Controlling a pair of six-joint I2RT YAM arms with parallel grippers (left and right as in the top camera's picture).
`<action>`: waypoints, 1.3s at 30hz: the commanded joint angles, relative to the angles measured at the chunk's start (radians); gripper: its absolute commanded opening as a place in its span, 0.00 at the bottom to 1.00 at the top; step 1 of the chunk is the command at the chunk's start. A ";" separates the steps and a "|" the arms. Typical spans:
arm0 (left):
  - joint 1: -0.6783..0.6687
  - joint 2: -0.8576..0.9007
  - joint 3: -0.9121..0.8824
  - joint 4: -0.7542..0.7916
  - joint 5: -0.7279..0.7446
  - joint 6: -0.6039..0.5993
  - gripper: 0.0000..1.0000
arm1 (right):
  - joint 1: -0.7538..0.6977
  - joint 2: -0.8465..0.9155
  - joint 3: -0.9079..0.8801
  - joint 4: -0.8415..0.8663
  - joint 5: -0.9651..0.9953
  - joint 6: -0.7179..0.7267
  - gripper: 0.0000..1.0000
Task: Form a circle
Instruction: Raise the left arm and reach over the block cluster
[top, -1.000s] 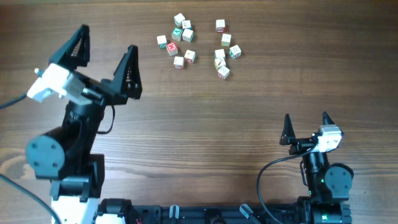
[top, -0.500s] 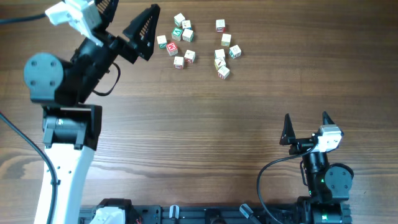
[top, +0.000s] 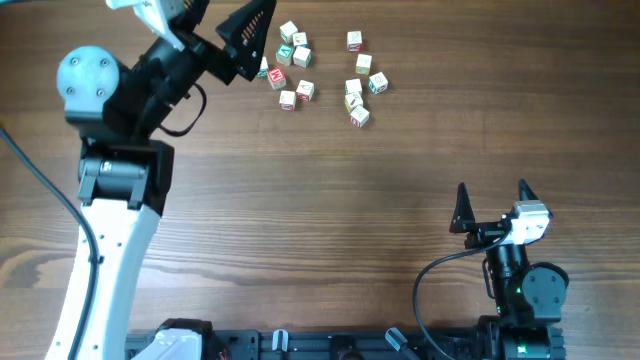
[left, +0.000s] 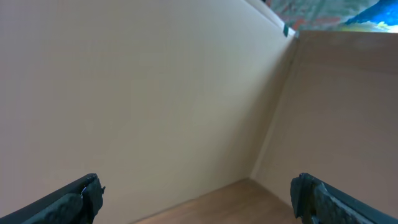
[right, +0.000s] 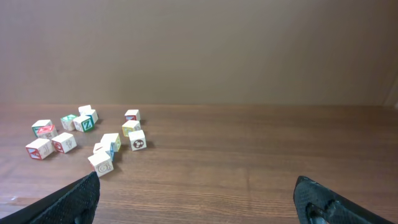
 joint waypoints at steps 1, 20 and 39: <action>-0.018 0.048 0.037 -0.001 0.026 -0.002 1.00 | 0.003 -0.003 -0.001 0.003 0.013 0.013 0.99; -0.068 0.393 0.252 -0.170 -0.001 0.033 1.00 | 0.003 -0.003 -0.001 0.003 0.013 0.013 1.00; -0.067 0.607 0.252 -0.617 -0.294 0.180 1.00 | 0.003 -0.003 -0.001 0.003 0.013 0.013 1.00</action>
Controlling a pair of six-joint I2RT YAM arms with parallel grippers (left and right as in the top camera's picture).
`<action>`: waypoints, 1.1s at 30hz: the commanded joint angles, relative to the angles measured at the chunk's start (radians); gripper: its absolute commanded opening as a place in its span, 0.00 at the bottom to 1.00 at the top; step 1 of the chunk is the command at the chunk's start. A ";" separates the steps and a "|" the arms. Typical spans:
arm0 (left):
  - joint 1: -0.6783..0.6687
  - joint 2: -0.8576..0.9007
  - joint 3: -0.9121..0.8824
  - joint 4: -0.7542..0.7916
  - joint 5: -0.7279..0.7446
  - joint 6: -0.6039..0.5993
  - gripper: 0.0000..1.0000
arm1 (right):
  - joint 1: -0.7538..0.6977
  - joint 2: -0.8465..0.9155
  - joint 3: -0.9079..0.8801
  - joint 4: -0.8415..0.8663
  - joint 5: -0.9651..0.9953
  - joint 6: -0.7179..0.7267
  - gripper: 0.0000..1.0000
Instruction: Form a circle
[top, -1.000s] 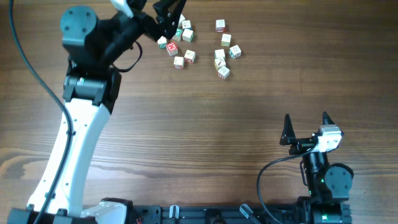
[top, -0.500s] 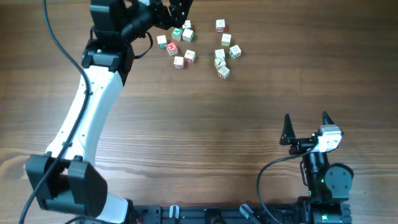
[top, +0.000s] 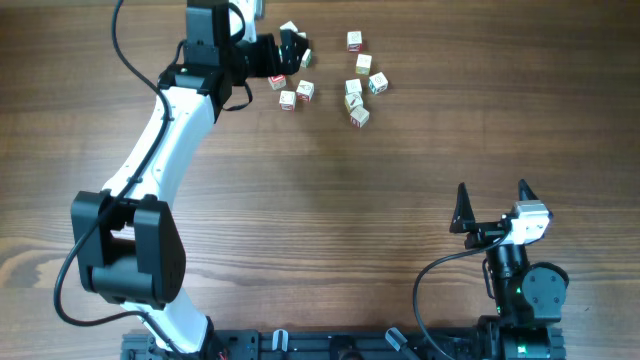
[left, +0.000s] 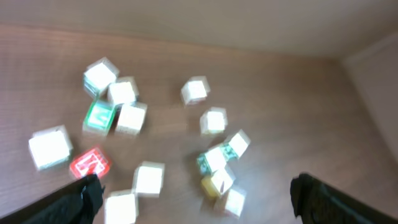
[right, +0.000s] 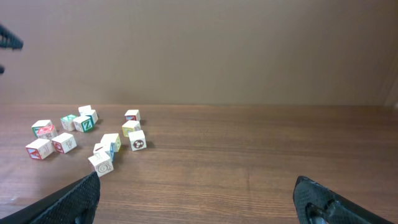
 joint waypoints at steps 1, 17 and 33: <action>-0.003 0.027 0.008 -0.095 -0.135 0.087 1.00 | 0.003 -0.003 -0.001 0.003 0.013 0.013 1.00; -0.102 0.283 0.008 -0.148 -0.412 0.232 0.87 | 0.003 -0.003 -0.001 0.003 0.013 0.013 1.00; -0.078 0.399 0.008 -0.039 -0.304 0.232 0.91 | 0.003 -0.003 -0.001 0.003 0.013 0.013 1.00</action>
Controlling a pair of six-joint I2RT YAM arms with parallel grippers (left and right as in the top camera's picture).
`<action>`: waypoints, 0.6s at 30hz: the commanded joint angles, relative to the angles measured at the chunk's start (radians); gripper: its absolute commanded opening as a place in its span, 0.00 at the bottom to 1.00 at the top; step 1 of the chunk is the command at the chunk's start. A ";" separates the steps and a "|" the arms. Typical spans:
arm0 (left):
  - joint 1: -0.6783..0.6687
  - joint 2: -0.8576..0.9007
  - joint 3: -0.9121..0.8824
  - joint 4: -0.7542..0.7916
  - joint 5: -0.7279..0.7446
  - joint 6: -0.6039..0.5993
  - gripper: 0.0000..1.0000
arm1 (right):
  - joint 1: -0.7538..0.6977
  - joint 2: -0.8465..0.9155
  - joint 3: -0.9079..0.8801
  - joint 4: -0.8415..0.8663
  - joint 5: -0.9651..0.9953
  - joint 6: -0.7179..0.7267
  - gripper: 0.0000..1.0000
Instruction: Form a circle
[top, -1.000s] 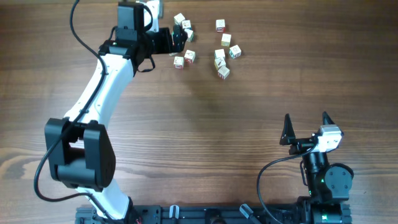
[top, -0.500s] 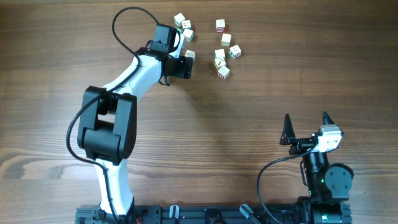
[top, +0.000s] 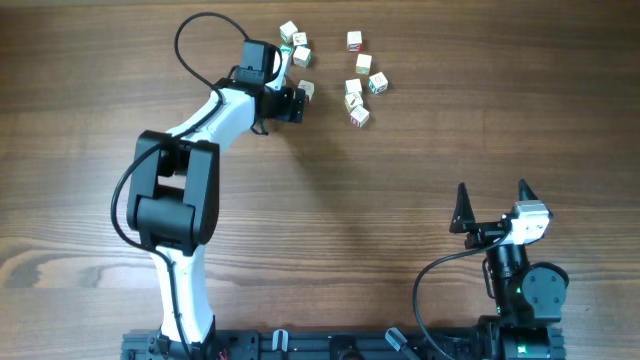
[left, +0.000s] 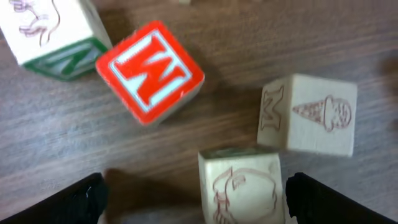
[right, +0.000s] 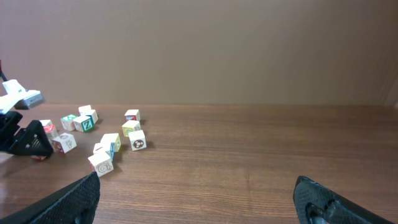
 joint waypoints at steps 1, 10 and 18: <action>0.002 0.081 0.002 0.010 0.043 0.004 0.76 | 0.003 -0.003 -0.001 0.003 0.013 0.013 1.00; -0.024 0.021 0.003 -0.023 0.043 0.000 0.23 | 0.003 -0.003 -0.001 0.003 0.013 0.013 1.00; -0.116 -0.325 0.003 -0.378 0.043 -0.244 0.24 | 0.003 -0.003 -0.001 0.003 0.013 0.013 1.00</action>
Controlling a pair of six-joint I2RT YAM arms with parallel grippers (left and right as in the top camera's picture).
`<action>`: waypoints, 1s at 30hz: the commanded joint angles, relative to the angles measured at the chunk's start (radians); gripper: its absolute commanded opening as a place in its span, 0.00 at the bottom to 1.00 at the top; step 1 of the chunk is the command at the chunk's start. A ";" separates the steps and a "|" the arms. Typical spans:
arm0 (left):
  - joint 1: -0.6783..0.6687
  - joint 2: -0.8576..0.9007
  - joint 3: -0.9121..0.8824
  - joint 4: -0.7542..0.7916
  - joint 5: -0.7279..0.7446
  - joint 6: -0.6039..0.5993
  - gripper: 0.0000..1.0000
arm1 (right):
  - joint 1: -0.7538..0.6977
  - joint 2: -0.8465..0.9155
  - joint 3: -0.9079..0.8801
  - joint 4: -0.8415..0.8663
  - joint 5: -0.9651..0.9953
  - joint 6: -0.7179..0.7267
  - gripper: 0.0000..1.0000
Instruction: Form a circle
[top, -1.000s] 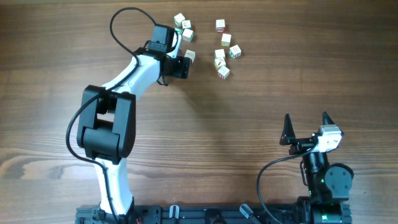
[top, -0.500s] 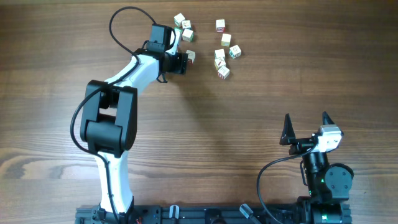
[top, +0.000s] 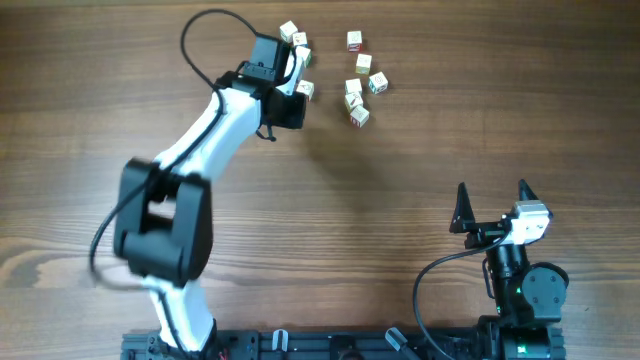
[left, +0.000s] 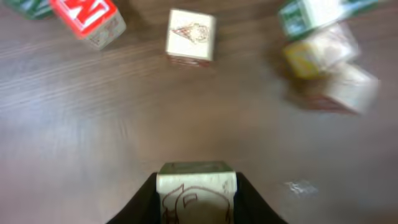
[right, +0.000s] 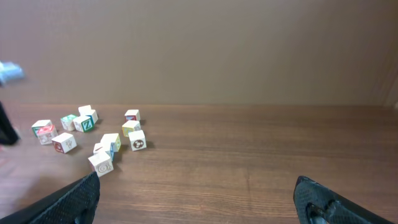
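Several small wooden picture blocks lie in two loose clusters at the far middle of the table, one round (top: 300, 48), the other round (top: 358, 88). My left gripper (top: 285, 108) hangs just off the left cluster, shut on a pale block with a brown drawing (left: 196, 191). Beyond it the left wrist view shows a red letter block (left: 87, 15), an ice-cream-cone block (left: 190, 34) and blurred green and yellow blocks (left: 317, 46). My right gripper (top: 492, 205) stands open and empty at the near right, far from the blocks (right: 102, 163).
The brown wooden table (top: 420, 150) runs bare between the blocks and the right arm. A plain wall (right: 199, 50) stands behind the table's far edge. The left arm's white links (top: 190, 160) stretch across the left half of the table.
My left gripper was open and low over the blocks, with the drawn block between its fingers. Now it is shut on that block and stands higher and nearer. The right arm has not moved.
At first my left gripper was raised at the far left, its camera facing the wall. Then it was open above the left cluster, then low among the blocks round one with a drawing. Now it holds that block off the table. The right gripper stayed open and still.
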 joint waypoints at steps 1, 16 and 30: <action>-0.049 -0.107 0.002 -0.095 0.012 -0.216 0.24 | 0.003 -0.003 -0.001 0.003 0.013 0.013 1.00; -0.324 0.052 -0.135 0.056 -0.249 -0.627 0.29 | 0.003 -0.003 -0.001 0.003 0.013 0.014 1.00; -0.455 0.052 -0.135 0.308 -0.212 -0.618 0.34 | 0.003 -0.003 -0.001 0.003 0.013 0.013 1.00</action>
